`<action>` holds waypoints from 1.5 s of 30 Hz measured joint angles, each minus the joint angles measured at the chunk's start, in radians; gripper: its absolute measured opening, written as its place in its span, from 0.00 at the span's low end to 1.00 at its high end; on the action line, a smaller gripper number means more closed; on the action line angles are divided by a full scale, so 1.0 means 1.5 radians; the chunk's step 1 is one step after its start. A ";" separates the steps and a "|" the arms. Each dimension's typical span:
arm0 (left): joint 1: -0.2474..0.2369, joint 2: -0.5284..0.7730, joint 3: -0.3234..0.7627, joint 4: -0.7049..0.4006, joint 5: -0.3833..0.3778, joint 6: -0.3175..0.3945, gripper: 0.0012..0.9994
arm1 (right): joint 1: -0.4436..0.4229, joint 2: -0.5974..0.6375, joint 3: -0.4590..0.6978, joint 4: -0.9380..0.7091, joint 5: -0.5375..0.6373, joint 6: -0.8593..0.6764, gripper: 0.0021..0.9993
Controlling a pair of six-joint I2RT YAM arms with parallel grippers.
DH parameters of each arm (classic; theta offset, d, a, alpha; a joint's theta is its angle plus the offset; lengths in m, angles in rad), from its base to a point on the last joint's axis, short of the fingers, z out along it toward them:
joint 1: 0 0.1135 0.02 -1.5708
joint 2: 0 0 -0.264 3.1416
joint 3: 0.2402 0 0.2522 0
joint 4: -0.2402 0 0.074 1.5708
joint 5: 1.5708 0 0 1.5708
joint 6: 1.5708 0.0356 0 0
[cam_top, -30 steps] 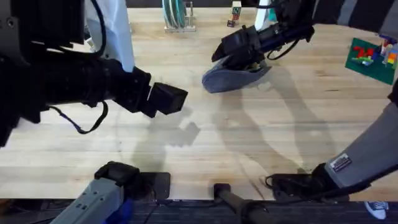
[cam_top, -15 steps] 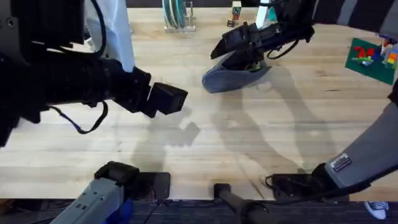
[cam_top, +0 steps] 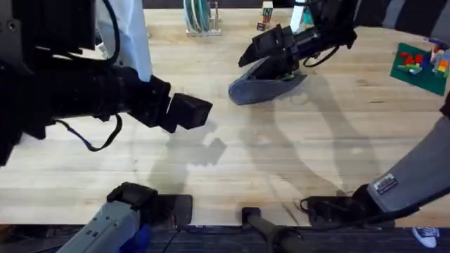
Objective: Unzip the bag, pick up the pens from the table one at a time and place them inside, then zip the bag closed.
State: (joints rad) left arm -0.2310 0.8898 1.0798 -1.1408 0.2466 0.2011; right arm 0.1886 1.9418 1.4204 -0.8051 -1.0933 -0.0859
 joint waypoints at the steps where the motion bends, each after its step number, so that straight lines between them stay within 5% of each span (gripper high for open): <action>1: 0.000 0.000 0.000 0.000 0.000 0.000 0.99 | 0.000 -0.004 0.000 -0.001 0.000 0.000 1.00; 23: 0.000 0.000 0.000 0.000 0.000 0.000 0.99 | 0.000 -0.106 0.000 -0.043 -0.002 -0.001 1.00; 31: 0.000 0.000 0.000 0.000 0.000 0.000 0.99 | 0.013 -0.174 0.002 -0.062 0.042 -0.003 1.00; 45: 0.000 0.000 0.000 0.000 0.000 0.000 0.99 | 0.012 -0.178 0.032 -0.163 0.149 -0.049 1.00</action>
State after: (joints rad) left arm -0.2310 0.8898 1.0798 -1.1408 0.2466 0.2012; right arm 0.2064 1.6746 1.4688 -1.0497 -0.8700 -0.1593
